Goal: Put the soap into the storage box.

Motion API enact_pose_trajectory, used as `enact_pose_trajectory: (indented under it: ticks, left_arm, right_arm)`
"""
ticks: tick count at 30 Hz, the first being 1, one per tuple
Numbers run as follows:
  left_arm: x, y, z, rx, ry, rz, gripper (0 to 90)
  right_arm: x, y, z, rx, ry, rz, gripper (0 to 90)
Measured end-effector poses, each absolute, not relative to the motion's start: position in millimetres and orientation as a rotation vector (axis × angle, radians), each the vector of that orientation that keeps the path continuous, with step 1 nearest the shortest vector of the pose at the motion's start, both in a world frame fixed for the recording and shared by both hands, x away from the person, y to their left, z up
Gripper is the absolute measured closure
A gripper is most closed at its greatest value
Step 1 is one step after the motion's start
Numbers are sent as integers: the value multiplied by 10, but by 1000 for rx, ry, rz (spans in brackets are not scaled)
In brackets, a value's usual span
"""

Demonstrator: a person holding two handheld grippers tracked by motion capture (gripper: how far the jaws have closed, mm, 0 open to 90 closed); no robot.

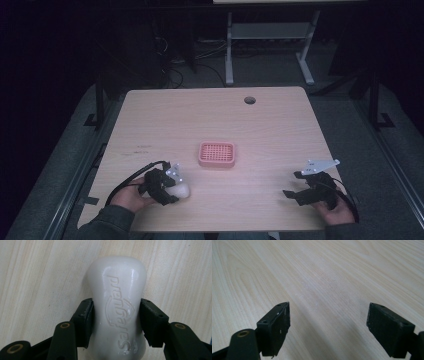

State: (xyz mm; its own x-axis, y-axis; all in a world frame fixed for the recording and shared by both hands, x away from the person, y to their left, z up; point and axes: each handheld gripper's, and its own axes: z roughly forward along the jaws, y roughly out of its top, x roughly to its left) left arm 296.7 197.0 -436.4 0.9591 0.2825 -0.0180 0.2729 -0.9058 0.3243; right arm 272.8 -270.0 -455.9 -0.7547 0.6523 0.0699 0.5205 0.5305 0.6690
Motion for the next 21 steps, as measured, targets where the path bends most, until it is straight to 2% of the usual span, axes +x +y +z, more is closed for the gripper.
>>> enact_pose_trajectory:
  ticks: [12,18,21]
  left_arm:
    - [2986,1992,-4324,2767,410,2,491]
    - [2990,1934,-4337,2821,408,3,492]
    - [3025,1912,-4342,2840,422,-38,487]
  right_arm:
    - [2730,-2706,-4562,1007,2572,1047,187]
    - [2729,-2704,-4555,1005,2576,1044,187]
    - [2730,-2703,-4559,1004,2577,1046,187]
